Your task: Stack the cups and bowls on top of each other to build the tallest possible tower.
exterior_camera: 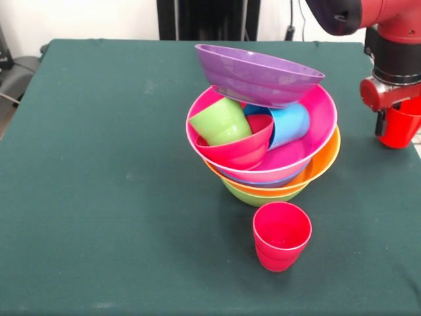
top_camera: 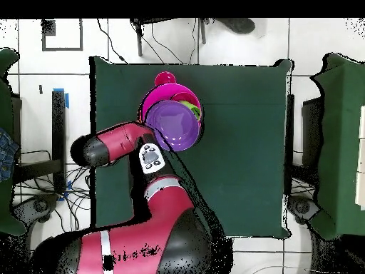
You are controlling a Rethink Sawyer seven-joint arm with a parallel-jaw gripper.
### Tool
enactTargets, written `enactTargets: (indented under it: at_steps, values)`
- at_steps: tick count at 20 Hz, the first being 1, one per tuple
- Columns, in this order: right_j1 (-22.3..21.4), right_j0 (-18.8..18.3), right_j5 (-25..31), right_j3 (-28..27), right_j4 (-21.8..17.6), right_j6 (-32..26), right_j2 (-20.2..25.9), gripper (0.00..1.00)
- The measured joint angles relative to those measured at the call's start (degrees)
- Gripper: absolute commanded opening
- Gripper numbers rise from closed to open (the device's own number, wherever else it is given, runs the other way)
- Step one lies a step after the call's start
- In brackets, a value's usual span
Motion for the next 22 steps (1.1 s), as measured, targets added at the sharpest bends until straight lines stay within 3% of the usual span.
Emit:
enactTargets:
  at_steps: [8, 17, 22]
  values:
    - [-4.96, -3.11, 2.73, 2.91, 4.26, 0.0, 3.25, 0.0]
    - [-13.03, -12.37, 8.93, 8.8, 9.2, 0.0, 12.15, 0.0]
    - [-16.18, -17.57, 13.43, 11.32, 9.66, 0.0, 16.32, 0.0]
